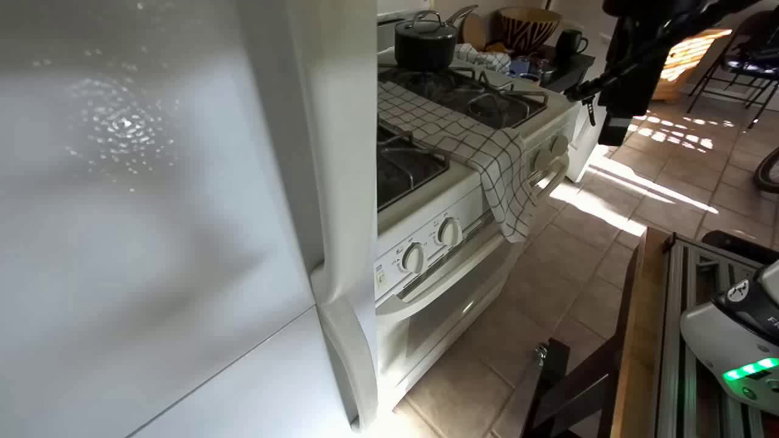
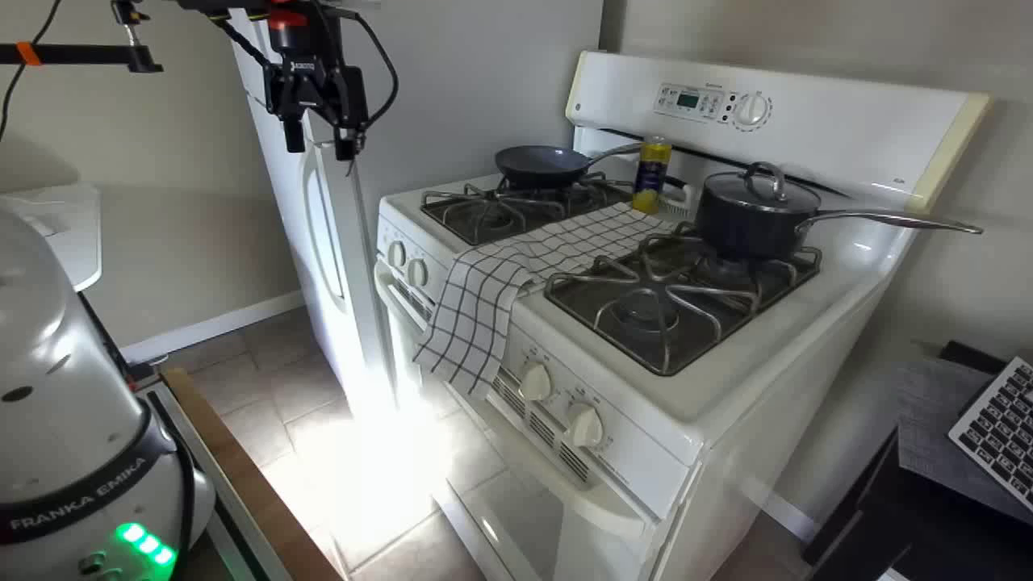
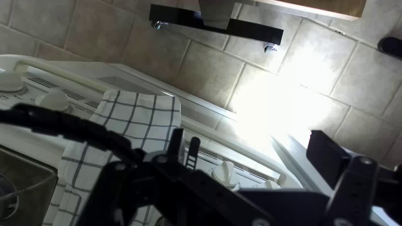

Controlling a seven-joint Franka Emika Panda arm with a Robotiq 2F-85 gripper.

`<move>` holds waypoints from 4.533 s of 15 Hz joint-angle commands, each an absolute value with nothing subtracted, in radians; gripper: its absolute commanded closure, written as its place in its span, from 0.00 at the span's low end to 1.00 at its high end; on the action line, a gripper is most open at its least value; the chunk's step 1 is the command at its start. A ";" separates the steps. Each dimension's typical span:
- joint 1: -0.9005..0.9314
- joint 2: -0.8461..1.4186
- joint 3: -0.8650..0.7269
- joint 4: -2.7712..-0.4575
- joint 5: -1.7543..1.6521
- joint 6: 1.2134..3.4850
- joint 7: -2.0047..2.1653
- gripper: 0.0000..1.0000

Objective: Remove the glass lid from the black pot.

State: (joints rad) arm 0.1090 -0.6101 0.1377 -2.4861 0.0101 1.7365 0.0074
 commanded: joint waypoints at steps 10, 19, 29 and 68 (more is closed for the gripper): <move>0.023 -0.682 -0.009 -2.479 -0.038 1.756 -0.045 0.00; -0.053 -0.646 -0.174 -2.386 -0.147 1.708 -0.302 0.00; -0.048 -0.587 -0.102 -2.370 -0.210 1.902 -0.250 0.00; 0.034 0.160 -0.616 -1.571 0.510 2.153 -1.111 0.00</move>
State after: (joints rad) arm 0.1899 0.1871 -0.7973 -1.5717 0.5634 2.1378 -1.1384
